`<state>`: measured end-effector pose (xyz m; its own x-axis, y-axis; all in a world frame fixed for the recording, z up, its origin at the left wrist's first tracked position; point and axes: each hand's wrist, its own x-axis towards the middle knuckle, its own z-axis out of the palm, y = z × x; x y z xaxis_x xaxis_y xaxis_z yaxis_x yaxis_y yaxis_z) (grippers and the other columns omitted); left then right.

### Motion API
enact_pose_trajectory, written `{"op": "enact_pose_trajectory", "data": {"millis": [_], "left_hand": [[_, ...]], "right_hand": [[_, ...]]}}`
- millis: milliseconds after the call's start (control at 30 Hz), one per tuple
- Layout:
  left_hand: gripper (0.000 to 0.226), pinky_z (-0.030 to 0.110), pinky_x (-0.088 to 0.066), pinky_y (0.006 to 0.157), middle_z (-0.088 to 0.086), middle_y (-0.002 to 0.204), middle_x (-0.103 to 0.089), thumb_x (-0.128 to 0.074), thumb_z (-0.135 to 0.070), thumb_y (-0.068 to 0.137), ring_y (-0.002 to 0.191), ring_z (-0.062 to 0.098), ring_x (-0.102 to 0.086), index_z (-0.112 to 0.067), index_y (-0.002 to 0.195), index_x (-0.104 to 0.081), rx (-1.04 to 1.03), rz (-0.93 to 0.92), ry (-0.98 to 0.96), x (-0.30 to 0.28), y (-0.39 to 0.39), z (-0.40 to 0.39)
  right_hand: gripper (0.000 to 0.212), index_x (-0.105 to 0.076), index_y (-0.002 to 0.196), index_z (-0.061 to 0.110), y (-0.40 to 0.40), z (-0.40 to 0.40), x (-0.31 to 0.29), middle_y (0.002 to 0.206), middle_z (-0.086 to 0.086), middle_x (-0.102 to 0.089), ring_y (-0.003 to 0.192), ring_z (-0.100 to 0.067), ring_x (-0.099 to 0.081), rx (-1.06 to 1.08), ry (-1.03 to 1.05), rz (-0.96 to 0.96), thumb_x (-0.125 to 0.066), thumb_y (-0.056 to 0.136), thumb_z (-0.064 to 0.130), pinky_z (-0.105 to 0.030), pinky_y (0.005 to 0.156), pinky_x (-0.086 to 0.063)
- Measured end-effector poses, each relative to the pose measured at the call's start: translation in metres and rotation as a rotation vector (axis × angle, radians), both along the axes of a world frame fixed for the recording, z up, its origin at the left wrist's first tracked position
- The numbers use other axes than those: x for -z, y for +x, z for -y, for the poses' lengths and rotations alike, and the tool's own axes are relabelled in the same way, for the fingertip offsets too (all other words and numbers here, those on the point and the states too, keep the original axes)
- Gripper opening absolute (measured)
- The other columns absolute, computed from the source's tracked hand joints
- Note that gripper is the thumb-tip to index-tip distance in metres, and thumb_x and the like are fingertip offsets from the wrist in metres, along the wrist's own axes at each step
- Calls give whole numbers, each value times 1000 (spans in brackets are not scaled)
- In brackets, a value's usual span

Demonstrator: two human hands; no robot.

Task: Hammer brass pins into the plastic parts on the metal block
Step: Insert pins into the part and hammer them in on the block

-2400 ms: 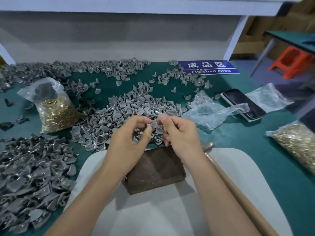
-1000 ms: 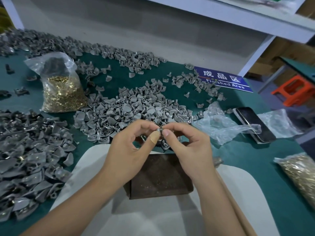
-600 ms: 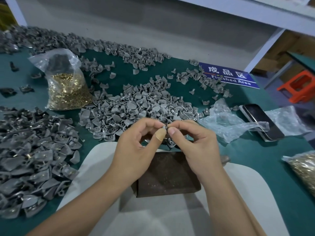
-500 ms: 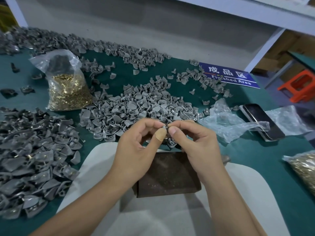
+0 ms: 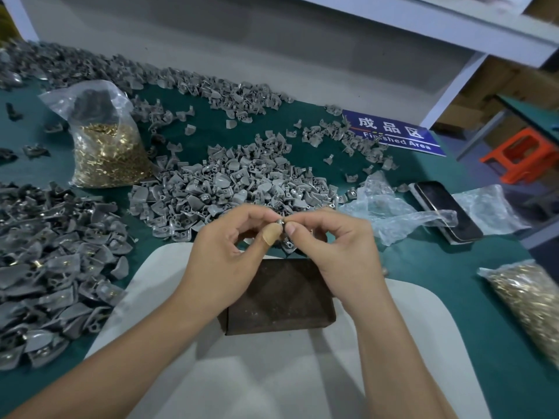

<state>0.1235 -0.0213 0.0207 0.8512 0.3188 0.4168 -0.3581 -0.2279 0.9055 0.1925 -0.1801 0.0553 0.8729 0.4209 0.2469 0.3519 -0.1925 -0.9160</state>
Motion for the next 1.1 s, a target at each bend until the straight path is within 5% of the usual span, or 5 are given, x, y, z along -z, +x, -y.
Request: {"op": "enact_pose_trajectory", "data": {"millis": [233,633,833,933,1100], "left_hand": [[8,17,-53,84,-11,98,-74,-70,-16,94,96,10,-71,-21,99,-71,-71,33,-64,-12,-22,15],[12,12,-49,84,-15,101,-74,-69,-23,95,99,4,-69,-33,99,-68,-13,-56,-101,-1,-56,26],[20,19,-50,84,-17,97,-71,-72,-22,91,97,9,-67,-37,102,-64,-18,-120,135,12,-56,18],[15,17,-47,84,-20,97,-67,-71,-27,89,97,7,-62,-37,99,-66,-63,-60,259,9,-54,17],[9,44,-45,87,-20,84,-67,-81,-38,83,94,7,-57,-36,86,-73,-165,-59,414,3,-53,14]], "right_hand": [[13,-83,90,29,-27,-2,2,86,0,-79,81,-22,-70,39,193,-123,-78,86,18,-34,80,-58],[15,-83,90,20,-64,13,-2,77,13,-71,70,2,-61,76,48,-11,-78,87,6,-9,67,-43],[19,-82,86,30,-65,19,6,82,16,-69,77,-4,-61,120,-117,119,-80,85,11,-14,69,-42],[15,-82,89,32,-65,22,4,88,15,-69,86,-6,-66,116,-214,150,-79,86,17,-32,75,-55],[9,-80,89,33,-65,22,-1,89,17,-66,88,-6,-65,91,-401,225,-77,87,25,-40,79,-55]]}}
